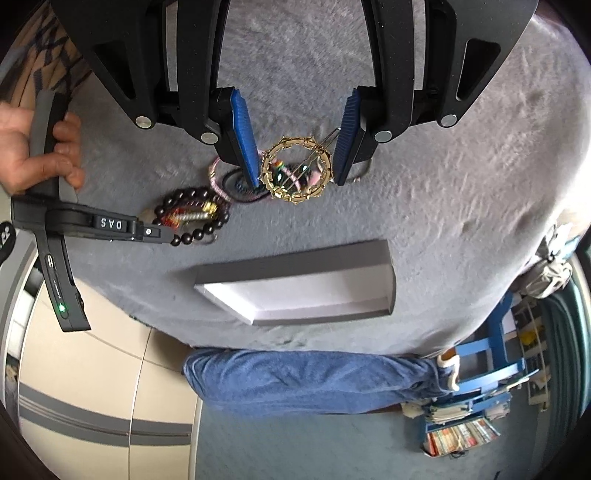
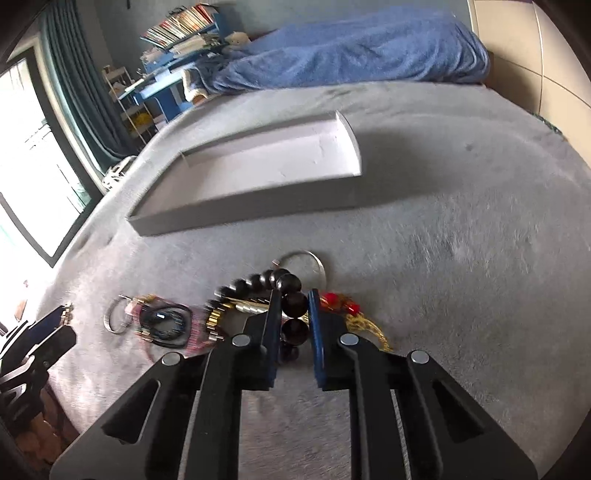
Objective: Organize jewelry
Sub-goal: 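Lift both bracelets and carry them over the grey tray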
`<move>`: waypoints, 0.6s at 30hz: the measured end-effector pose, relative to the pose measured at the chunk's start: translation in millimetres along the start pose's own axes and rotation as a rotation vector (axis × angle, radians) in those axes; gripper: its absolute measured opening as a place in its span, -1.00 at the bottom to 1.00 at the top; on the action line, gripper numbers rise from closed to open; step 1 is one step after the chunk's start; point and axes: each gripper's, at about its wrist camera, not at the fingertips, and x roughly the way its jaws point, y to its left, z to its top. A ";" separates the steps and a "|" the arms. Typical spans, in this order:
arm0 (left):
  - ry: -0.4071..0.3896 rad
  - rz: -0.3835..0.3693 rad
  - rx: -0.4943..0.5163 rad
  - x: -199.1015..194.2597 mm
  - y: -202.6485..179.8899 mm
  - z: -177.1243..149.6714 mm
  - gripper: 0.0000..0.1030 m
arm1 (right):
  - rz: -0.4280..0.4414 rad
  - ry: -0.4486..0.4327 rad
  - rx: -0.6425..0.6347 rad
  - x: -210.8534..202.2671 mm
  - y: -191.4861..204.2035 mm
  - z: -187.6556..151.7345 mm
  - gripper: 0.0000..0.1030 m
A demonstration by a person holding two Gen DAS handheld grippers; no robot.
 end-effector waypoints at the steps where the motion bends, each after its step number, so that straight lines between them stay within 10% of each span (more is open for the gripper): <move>1: -0.002 -0.003 -0.004 -2.6 0.0 2.6 -0.18 | 0.008 -0.012 -0.010 -6.5 6.4 3.5 -0.72; 18: -0.025 -0.003 -0.009 -16.0 8.7 85.5 -0.18 | 0.111 -0.182 -0.110 -72.9 55.6 75.1 -0.72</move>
